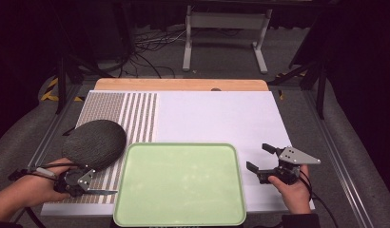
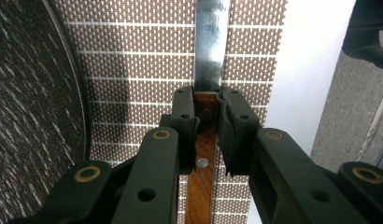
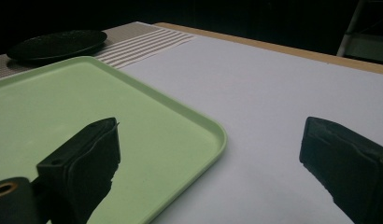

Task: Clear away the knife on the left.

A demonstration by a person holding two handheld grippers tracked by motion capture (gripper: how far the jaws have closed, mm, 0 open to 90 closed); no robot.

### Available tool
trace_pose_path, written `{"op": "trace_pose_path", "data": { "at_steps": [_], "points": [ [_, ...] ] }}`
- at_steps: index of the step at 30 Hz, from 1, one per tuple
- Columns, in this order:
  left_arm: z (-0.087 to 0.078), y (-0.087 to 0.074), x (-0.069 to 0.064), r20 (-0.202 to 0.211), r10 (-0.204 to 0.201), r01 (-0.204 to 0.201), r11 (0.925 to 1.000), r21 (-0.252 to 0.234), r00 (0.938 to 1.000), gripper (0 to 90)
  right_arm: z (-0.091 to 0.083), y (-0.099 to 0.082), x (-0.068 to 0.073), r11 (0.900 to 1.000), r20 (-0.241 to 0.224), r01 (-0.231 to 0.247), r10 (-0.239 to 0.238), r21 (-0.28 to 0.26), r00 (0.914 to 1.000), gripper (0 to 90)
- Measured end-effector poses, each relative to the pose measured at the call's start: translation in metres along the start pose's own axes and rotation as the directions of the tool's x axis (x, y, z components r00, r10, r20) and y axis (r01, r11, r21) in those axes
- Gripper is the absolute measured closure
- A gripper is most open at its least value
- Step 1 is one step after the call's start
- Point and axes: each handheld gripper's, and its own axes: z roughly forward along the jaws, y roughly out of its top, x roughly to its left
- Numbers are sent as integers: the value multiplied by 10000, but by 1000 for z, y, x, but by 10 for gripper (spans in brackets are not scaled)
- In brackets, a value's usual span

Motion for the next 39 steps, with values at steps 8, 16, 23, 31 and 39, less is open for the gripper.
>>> {"op": "trace_pose_path", "data": {
  "at_steps": [8,16,23,31,39],
  "points": [
    [-3,-3,2,195,-595,597,9982,-74,9980,780,0,0,0,10000,16,-24,24,-25,10000,59],
    [-16,-11,0,124,-786,788,9967,-179,9968,780,-1,0,-1,10000,47,-28,29,-64,10000,58],
    [-43,-22,-1,452,-1900,1942,9734,-1216,9807,780,0,0,0,10000,43,-80,80,27,10000,58],
    [-63,-17,-1,1332,-2770,3000,9314,-2063,9516,781,0,0,0,9998,68,-69,67,205,10000,59],
    [-70,-13,4,2068,-4059,4473,8649,-2278,8902,780,0,-1,-1,9994,138,-118,113,333,9998,59]
  ]
}}
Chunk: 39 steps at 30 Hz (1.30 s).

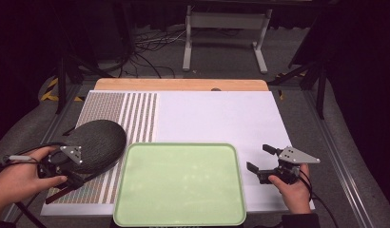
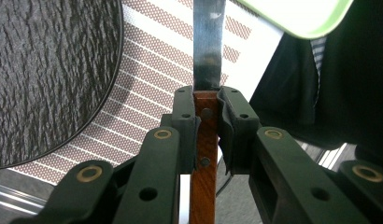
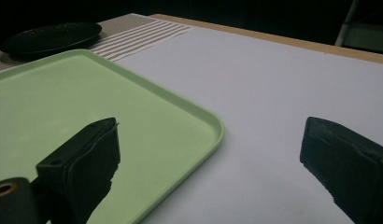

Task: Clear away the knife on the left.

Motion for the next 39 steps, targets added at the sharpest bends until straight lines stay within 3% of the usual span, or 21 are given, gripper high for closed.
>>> {"op": "trace_pose_path", "data": {
  "at_steps": [3,4,6,8,10,14,17,18,19,23,25,29,39],
  "points": [
    [-2,3,-1,203,-658,664,9974,-265,9976,780,0,0,0,10000,4,-6,6,-11,10000,59],
    [-4,5,-2,328,-1095,1107,9931,-386,9934,780,0,0,0,10000,17,1,-1,0,10000,59],
    [-5,7,-3,380,-1484,1505,9867,-610,9882,780,0,0,0,10000,25,-16,16,56,10000,61],
    [-6,8,-3,363,-1688,1708,9832,-648,9850,780,0,0,0,9999,38,-42,42,150,10000,62],
    [-7,9,-4,489,-2102,2141,9722,-953,9764,780,0,0,0,9998,37,-46,45,176,10000,63],
    [-6,12,-6,677,-2371,2438,9623,-1202,9691,780,-1,0,0,9998,41,-52,51,172,10000,63],
    [-7,15,-9,771,-2822,2909,9448,-1509,9563,780,-1,0,0,9998,52,-59,58,188,10000,63],
    [-7,17,-10,883,-3069,3180,9324,-1718,9476,780,-1,0,0,9998,53,-64,63,196,10000,63],
    [-7,18,-11,985,-3190,3320,9264,-1775,9426,780,-1,0,0,9997,62,-68,67,217,10000,63],
    [-6,23,-15,1263,-3402,3595,9129,-1935,9318,780,-1,0,0,9995,64,-81,79,312,9999,69],
    [-6,26,-16,1347,-3397,3611,9116,-1962,9308,780,-1,0,0,9995,64,-105,103,298,9999,69],
    [-5,33,-21,1538,-3479,3750,9018,-2148,9248,780,-2,0,0,9995,62,-79,78,291,10000,68],
    [8,59,-31,1823,-3149,3492,9143,-2050,9314,780,-3,2,0,9997,103,-82,80,219,9999,67]
  ]
}}
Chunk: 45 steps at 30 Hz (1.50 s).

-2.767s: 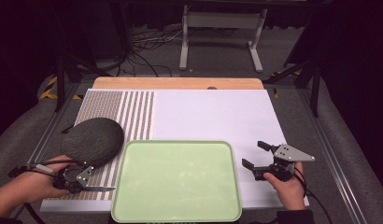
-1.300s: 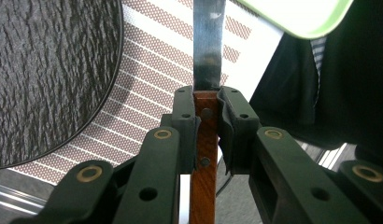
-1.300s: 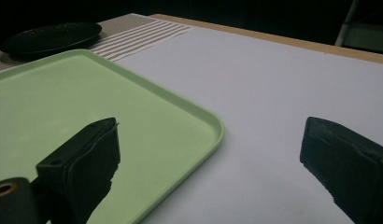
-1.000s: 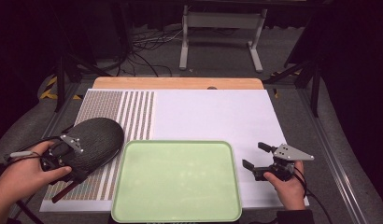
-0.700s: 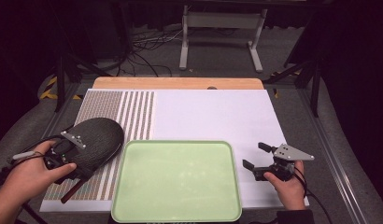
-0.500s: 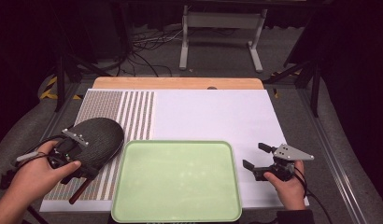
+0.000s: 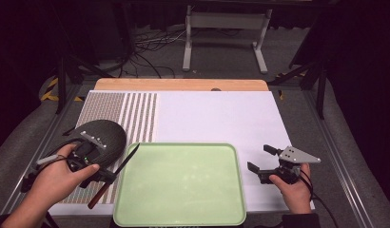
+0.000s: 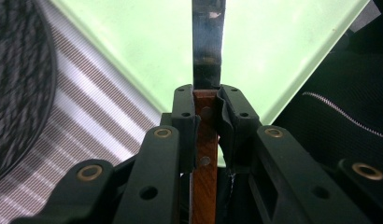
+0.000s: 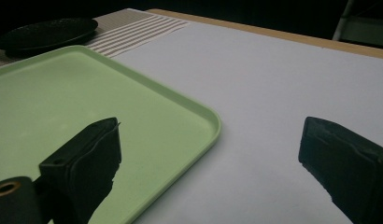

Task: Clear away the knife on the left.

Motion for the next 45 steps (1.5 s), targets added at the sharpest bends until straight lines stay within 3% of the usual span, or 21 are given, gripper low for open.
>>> {"op": "trace_pose_path", "data": {
  "at_steps": [18,32,45],
  "points": [
    [43,21,-11,566,141,-165,9990,420,9983,780,0,0,-1,10000,-17,-18,18,42,10000,66],
    [72,27,-9,1176,-25,-69,9968,797,9931,780,-1,0,-1,10000,-35,-6,7,28,10000,64],
    [90,30,-2,1105,-317,205,9947,1011,9934,780,-1,-1,-2,10000,-32,-53,53,39,10000,61]
  ]
}}
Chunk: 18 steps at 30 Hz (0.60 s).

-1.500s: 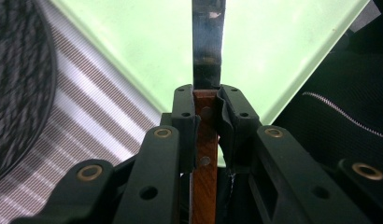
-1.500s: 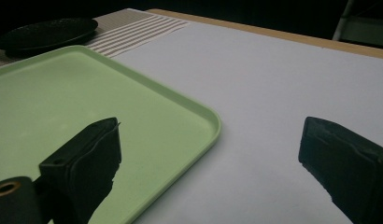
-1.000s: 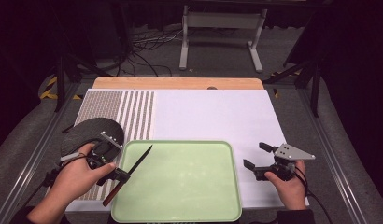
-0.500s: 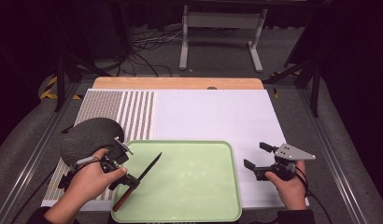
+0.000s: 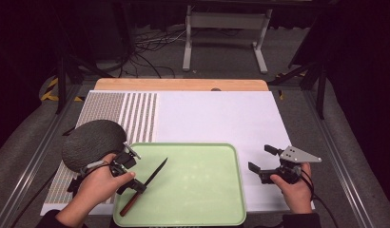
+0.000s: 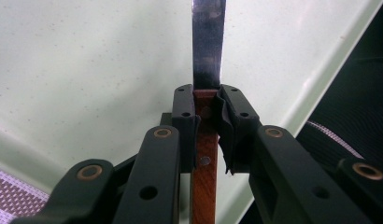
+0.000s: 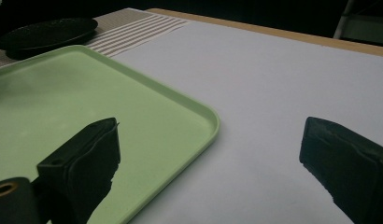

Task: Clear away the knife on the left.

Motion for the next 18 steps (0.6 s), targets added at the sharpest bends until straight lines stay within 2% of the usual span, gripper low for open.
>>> {"op": "trace_pose_path", "data": {
  "at_steps": [2,9,18],
  "points": [
    [2,0,1,-111,-92,93,9999,49,9999,780,1,0,0,10000,-18,35,-35,34,10000,61],
    [7,1,5,-49,-207,208,9996,191,9998,779,1,0,0,10000,-31,35,-35,61,10000,60],
    [9,3,5,-166,-220,225,9993,315,9996,779,1,-1,0,10000,-29,43,-43,61,10000,60]
  ]
}}
